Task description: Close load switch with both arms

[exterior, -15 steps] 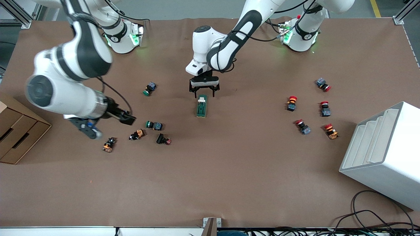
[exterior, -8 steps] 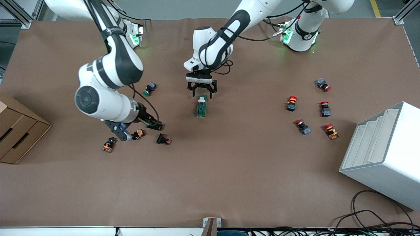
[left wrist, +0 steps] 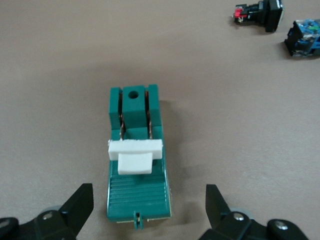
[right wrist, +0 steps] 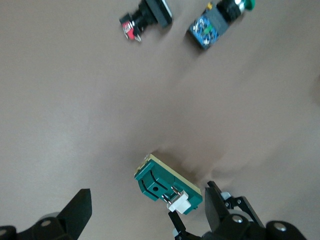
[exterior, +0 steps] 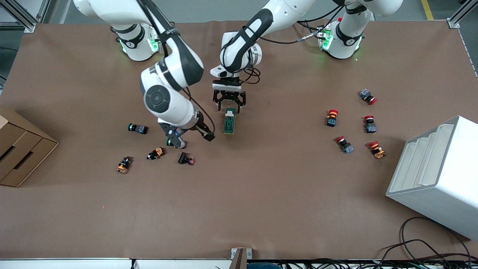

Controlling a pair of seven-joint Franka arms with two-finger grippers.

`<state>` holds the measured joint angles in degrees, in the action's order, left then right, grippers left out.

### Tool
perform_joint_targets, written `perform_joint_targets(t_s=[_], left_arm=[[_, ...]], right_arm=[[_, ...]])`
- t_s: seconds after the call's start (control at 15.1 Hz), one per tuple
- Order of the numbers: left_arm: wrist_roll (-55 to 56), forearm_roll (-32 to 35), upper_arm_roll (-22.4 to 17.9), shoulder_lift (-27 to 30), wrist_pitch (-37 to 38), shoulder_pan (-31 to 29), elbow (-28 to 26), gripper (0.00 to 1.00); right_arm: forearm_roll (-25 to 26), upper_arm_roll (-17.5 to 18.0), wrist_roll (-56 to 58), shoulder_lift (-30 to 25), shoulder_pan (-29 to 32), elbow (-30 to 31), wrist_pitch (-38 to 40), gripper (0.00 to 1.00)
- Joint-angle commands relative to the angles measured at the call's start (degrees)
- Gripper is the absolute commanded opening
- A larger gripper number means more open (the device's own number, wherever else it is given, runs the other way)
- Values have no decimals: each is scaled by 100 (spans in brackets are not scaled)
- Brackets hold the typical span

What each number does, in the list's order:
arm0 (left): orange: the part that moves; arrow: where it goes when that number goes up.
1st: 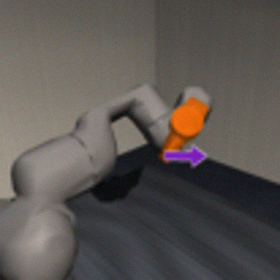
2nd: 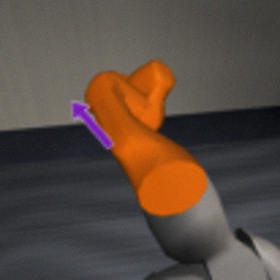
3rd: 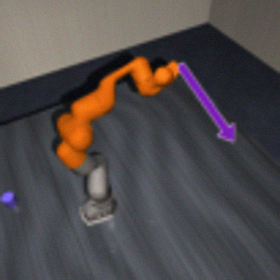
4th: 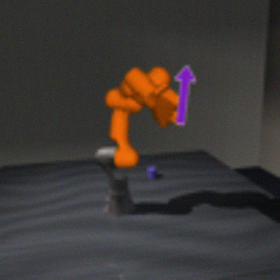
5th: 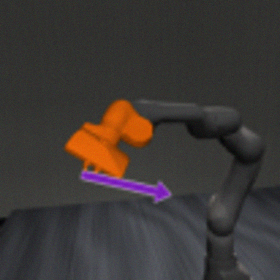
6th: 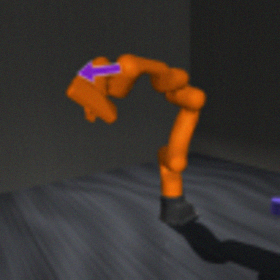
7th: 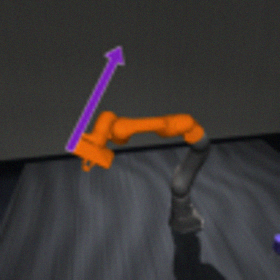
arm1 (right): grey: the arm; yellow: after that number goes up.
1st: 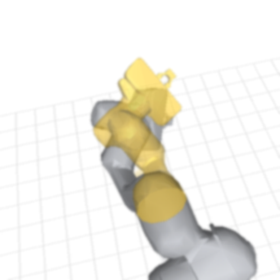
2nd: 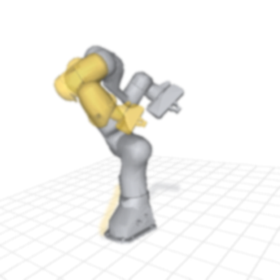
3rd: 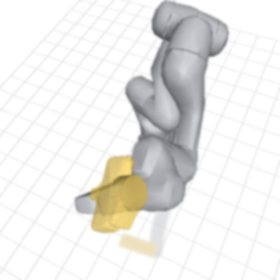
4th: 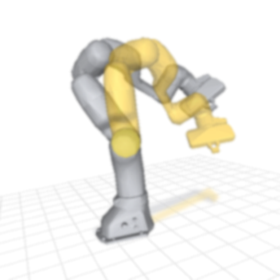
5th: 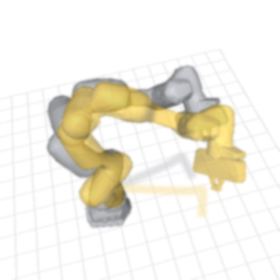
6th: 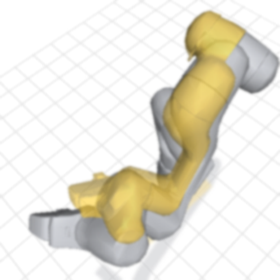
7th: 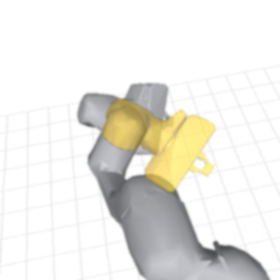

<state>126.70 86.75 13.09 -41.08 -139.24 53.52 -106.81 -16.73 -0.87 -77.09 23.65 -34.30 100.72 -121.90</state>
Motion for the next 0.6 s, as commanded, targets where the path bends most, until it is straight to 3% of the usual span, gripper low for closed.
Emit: perform_joint_targets(t_s=[0.0, 0.53], left_arm=[[618, 351, -43, -102, 343, 159, 37, 99], [918, 369, -43, -286, 784, 501, -104, 100]], right_arm=[[-119, -45, -166, -98, -339, 490, -631, 100], [-313, -36, -219, -1, -972, 1546, -2434, 100]])
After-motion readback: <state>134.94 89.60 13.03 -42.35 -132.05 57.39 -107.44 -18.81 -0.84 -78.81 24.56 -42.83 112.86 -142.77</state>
